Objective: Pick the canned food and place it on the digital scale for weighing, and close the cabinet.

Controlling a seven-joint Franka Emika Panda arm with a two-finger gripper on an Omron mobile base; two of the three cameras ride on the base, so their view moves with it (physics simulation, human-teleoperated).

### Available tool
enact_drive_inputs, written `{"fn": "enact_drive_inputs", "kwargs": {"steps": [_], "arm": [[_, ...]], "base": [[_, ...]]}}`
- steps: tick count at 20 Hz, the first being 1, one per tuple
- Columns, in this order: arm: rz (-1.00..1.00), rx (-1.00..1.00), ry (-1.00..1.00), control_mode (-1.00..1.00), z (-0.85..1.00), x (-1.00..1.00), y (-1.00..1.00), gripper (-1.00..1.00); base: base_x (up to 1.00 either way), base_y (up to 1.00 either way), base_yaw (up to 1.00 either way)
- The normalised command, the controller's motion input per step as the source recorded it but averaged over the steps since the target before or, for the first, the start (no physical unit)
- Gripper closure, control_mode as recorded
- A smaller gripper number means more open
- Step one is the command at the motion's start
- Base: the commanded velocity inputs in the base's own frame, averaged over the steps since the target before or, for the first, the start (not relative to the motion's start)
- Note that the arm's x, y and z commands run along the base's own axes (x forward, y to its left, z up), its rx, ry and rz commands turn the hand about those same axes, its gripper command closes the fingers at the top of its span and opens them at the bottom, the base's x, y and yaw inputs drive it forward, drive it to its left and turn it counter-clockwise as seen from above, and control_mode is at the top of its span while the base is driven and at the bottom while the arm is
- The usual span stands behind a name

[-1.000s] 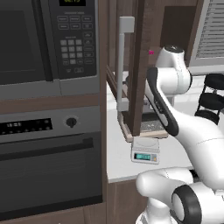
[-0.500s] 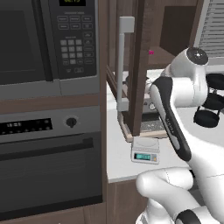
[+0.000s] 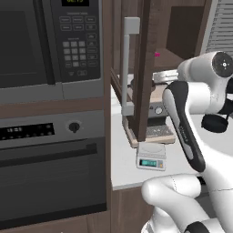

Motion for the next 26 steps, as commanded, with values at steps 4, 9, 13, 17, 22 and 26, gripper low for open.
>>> {"fn": "enact_drive_inputs", "kwargs": {"steps": [4, 9, 13, 17, 22, 26], "arm": [[-0.03, 0.02, -0.06, -1.0, 0.43, 0.1, -0.18, -1.0], [-0.01, 0.02, 0.0, -1.0, 0.15, 0.32, -0.01, -1.0], [0.0, 0.02, 0.0, -1.0, 0.0, 0.5, 0.0, -1.0], [0.0, 0.03, 0.0, -1.0, 0.0, 0.57, 0.0, -1.0], [0.0, 0.02, 0.01, -1.0, 0.0, 0.66, 0.0, -1.0], [0.0, 0.02, 0.04, -1.0, 0.0, 0.74, 0.0, -1.0]], "base": [[0.0, 0.0, 0.0], [0.0, 0.0, 0.0], [0.0, 0.0, 0.0], [0.0, 0.0, 0.0], [0.0, 0.0, 0.0], [0.0, 0.0, 0.0]]}}
